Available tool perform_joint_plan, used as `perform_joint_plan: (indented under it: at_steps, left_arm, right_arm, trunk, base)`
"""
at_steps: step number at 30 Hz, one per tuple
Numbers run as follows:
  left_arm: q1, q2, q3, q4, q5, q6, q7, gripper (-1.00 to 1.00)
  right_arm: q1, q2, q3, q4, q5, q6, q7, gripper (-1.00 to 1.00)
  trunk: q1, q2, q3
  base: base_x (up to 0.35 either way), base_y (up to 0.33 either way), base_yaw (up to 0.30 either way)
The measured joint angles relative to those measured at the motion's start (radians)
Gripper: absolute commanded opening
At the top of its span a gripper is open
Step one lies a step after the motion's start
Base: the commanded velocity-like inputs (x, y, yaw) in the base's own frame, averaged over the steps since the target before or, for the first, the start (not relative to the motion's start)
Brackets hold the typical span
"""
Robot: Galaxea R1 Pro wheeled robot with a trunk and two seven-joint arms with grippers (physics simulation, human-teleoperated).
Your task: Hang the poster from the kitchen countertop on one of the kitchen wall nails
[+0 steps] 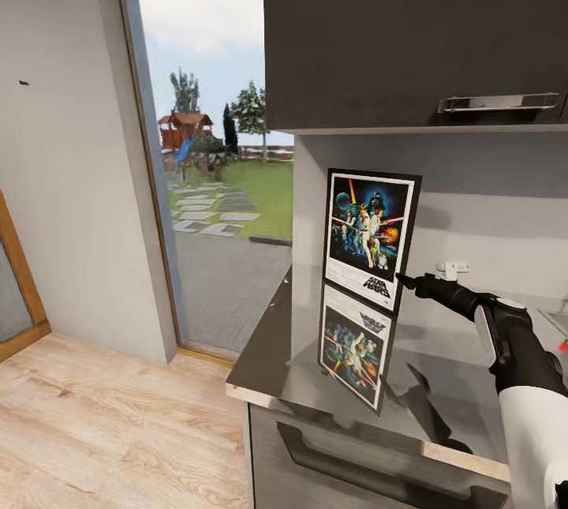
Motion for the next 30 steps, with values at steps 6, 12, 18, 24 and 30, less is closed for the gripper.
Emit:
perform_joint_plan:
  at_steps: [6, 12, 18, 24, 30]
  left_arm:
    - [0.000, 0.000, 0.000, 0.000, 0.000, 0.000, 0.000, 1.00]
    - [0.000, 0.000, 0.000, 0.000, 0.000, 0.000, 0.000, 1.00]
    - [0.000, 0.000, 0.000, 0.000, 0.000, 0.000, 0.000, 1.00]
    - [0.000, 0.000, 0.000, 0.000, 0.000, 0.000, 0.000, 1.00]
    - [0.000, 0.000, 0.000, 0.000, 0.000, 0.000, 0.000, 1.00]
  right_arm:
    - [0.000, 0.000, 0.000, 0.000, 0.000, 0.000, 0.000, 1.00]
    - [0.000, 0.000, 0.000, 0.000, 0.000, 0.000, 0.000, 1.00]
    - [0.000, 0.000, 0.000, 0.000, 0.000, 0.000, 0.000, 1.00]
    - [0.000, 0.000, 0.000, 0.000, 0.000, 0.000, 0.000, 1.00]
    - [0.000, 0.000, 0.000, -0.001, 0.000, 0.000, 0.000, 1.00]
  trunk:
    - [0.000, 0.000, 0.000]
    - [0.000, 0.000, 0.000]
    - [0.000, 0.000, 0.000]
    - [0.000, 0.000, 0.000]
    - [0.000, 0.000, 0.000]
  base:
    - [0.102, 0.083, 0.000]
    - [0.029, 0.024, 0.000]
    - [0.004, 0.004, 0.000]
    - [0.013, 0.000, 0.000]
    - [0.049, 0.000, 0.000]
